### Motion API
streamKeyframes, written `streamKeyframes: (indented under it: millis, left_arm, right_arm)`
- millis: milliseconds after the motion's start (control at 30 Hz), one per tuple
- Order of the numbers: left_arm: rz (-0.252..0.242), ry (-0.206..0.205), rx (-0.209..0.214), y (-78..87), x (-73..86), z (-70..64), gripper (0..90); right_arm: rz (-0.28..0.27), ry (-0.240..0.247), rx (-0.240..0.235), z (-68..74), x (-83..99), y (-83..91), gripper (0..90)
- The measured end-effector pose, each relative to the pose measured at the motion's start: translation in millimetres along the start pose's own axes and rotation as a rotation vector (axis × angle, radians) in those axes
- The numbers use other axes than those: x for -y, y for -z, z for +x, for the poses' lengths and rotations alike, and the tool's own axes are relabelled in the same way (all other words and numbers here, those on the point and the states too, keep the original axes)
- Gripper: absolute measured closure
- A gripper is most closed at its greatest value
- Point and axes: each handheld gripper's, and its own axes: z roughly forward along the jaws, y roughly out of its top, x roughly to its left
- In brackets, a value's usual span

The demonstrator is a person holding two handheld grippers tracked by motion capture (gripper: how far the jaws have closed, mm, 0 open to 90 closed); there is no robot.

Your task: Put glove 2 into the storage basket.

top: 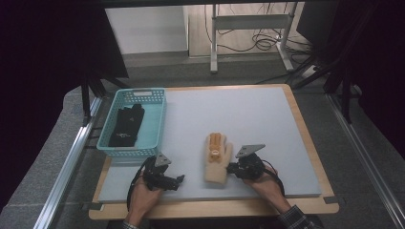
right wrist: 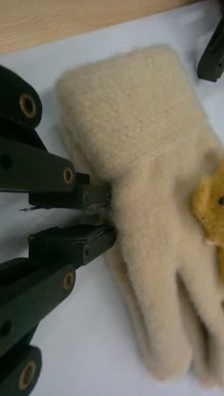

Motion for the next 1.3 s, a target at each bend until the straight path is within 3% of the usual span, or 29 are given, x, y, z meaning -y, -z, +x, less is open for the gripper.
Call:
streamKeyframes:
  millis: [233, 700, 933, 1300]
  left_arm:
    - [-0.001, 0.041, -0.018, 5.9, 8.1, 11.0, 0.1]
    - [-0.001, 0.046, -0.021, 5.2, 8.4, 10.6, 0.0]
    - [-0.022, 0.068, -0.043, 4.7, 10.6, 7.5, 0.0]
    - [-0.023, 0.071, -0.041, 4.6, 10.8, 7.8, 0.0]
  right_arm:
    - [-0.014, 0.015, -0.023, 10.5, -13.2, -18.6, 75.5]
    - [-0.025, 0.062, 0.0, 24.4, -41.6, -52.9, 73.4]
    - [-0.023, 0.07, 0.022, 18.8, -35.5, -36.9, 69.6]
    - [-0.062, 0.004, 0.125, -14.8, -16.7, 7.4, 55.0]
